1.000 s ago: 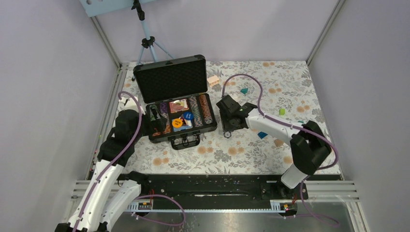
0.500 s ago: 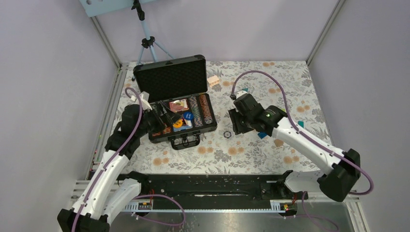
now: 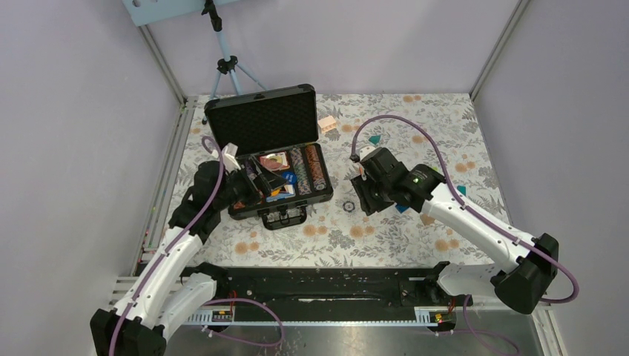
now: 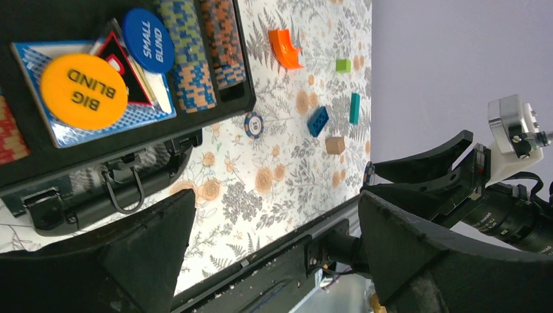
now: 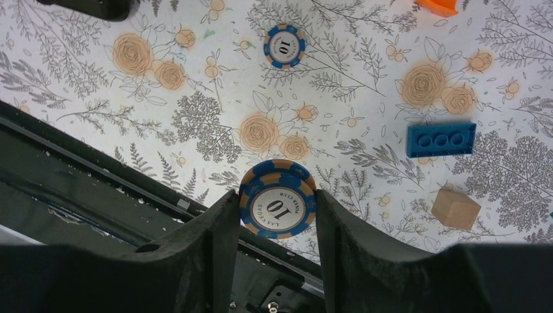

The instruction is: Pack up texas hold em set

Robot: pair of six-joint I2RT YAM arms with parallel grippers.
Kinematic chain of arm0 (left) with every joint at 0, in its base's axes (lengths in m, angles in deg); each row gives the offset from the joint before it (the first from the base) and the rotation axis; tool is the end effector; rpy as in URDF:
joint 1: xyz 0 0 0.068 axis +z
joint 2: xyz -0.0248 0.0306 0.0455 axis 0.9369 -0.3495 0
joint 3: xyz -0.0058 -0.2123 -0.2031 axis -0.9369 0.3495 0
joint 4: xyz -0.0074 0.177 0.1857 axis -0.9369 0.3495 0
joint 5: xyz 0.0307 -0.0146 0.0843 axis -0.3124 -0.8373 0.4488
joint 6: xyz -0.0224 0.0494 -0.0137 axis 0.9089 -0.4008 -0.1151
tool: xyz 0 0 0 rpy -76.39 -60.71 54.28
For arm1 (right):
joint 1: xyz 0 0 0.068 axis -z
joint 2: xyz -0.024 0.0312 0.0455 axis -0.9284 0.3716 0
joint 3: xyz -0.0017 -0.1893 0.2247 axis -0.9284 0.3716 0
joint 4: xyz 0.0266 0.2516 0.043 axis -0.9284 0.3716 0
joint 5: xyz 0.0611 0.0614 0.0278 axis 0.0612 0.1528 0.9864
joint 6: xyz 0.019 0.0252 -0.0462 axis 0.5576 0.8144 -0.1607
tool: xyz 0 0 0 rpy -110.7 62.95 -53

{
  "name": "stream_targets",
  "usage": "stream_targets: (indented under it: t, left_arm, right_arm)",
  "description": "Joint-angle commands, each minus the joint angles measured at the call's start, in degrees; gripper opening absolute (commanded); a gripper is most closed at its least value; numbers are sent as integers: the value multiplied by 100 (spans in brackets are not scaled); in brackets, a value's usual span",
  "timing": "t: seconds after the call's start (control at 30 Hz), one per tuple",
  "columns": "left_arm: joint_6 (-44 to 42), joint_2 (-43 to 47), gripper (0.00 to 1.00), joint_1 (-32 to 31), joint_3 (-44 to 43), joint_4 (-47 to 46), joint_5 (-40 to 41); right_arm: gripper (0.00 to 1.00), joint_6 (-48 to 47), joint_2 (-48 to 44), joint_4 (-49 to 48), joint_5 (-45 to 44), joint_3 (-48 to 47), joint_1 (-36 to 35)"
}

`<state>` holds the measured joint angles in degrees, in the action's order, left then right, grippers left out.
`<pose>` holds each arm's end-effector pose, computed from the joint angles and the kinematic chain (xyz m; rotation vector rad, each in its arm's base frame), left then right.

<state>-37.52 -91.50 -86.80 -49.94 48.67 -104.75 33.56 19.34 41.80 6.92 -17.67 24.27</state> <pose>0.1537 -0.0629 0.3007 -0.3775 2.1659 -1.1038 0.1757 0.1641 0.3301 -0.6916 2.4128 0.2745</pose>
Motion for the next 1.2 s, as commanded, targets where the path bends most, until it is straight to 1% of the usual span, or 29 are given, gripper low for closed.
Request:
stream_targets:
  t: [0.0, 0.13, 0.2, 0.33, 0.43, 0.53, 0.67, 0.73, 0.93, 1.03, 1.17]
  left_arm:
    - [298, -73, 94, -160, 111, -607, -316]
    - [115, -4, 94, -191, 68, -540, -283]
    - [-165, 47, 94, -195, -58, -365, -207]
    - [-1058, 69, 94, -193, -571, 336, 263]
    - [-1774, -23, 97, -194, -1081, 921, 849]
    - [-2293, -256, 99, -195, -1399, 1157, 1476]
    - [-2771, -660, 99, -186, -1532, 1115, 1752]
    - [-2859, -807, 99, -170, -1469, 1009, 1754]
    - [-2882, -1293, 99, -72, -1251, 470, 1292]
    - [-2842, -1511, 99, 5, -1299, 371, 1023]
    - [-2833, -1581, 99, 65, -1277, 302, 935]
  right_arm:
    - [0, -248, -60, 73, -80, -216, -207]
    - [0, 7, 94, 57, -328, -276, -222]
    - [0, 198, 105, -61, -473, -253, -222]
    - [0, 550, 97, -444, -771, -51, -218]
    - [0, 652, 351, -516, -881, -59, -198]
    - [0, 676, 803, -627, -703, -190, -48]
    - [0, 650, 1189, -981, -253, -207, 221]
    - [0, 538, 1327, -1027, -235, -289, 252]
    - [0, 197, 1656, -939, -554, -540, 266]
    - [0, 94, 1787, -815, -702, -647, 273]
    - [0, 52, 1849, -801, -636, -681, 274]
